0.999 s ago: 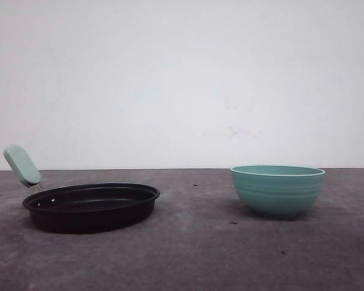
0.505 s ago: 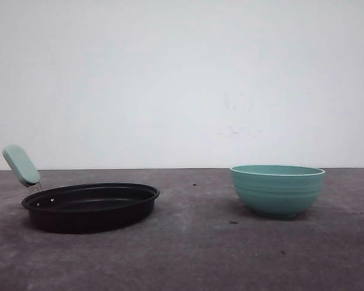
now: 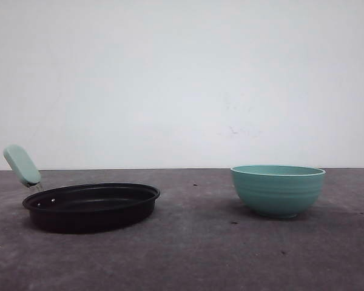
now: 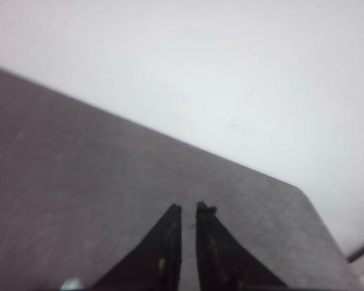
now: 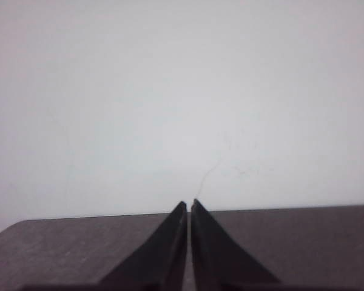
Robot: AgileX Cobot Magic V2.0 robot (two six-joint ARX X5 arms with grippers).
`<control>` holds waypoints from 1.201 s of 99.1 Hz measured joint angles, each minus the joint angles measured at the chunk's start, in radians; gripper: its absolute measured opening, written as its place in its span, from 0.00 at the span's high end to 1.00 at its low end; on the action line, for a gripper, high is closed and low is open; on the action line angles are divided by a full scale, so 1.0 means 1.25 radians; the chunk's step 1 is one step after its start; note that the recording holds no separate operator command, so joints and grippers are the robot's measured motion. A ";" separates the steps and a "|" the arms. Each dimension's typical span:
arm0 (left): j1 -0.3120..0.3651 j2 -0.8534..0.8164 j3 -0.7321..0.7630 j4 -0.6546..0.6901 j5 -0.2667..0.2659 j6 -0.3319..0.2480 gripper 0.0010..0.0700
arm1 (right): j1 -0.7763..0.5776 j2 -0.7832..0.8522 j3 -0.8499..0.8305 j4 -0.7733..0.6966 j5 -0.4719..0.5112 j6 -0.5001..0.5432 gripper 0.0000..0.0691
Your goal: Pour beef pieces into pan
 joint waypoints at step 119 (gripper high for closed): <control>-0.077 0.177 -0.320 0.118 0.002 -0.063 0.21 | 0.000 0.280 0.290 -0.322 -0.060 -0.020 0.01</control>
